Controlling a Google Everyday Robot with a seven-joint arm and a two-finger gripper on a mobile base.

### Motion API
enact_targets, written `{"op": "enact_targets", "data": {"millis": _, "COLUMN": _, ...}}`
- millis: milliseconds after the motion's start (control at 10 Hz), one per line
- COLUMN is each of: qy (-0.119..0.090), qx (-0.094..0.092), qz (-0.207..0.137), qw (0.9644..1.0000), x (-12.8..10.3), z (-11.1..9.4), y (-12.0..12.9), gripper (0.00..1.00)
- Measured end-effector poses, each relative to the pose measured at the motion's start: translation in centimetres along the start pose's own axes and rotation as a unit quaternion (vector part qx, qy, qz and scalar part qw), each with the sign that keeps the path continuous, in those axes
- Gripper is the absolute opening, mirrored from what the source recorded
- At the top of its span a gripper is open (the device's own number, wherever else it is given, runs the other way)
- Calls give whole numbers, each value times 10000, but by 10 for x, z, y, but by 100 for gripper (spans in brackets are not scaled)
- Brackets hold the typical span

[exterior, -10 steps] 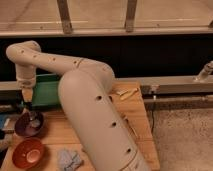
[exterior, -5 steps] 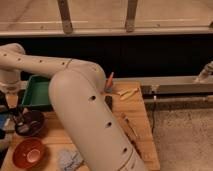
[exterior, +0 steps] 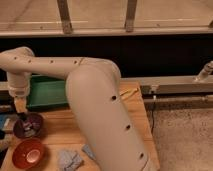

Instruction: Wipe purple bowl with brush

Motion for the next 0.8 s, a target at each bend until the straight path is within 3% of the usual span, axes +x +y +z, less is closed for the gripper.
{"op": "enact_targets", "data": {"millis": 200, "qy": 179, "qx": -76, "qz": 266, "qw": 9995, "x": 25, "z": 2, "y": -1, "gripper": 0}}
{"op": "enact_targets", "data": {"millis": 500, "qy": 439, "qx": -113, "qz": 302, "qw": 9985, "x": 42, "z": 6, "y": -32, "gripper": 0}}
{"op": "enact_targets", "data": {"millis": 800, "qy": 502, "qx": -85, "qz": -46, "qw": 9987, "x": 20, "z": 8, "y": -57, "gripper": 0}}
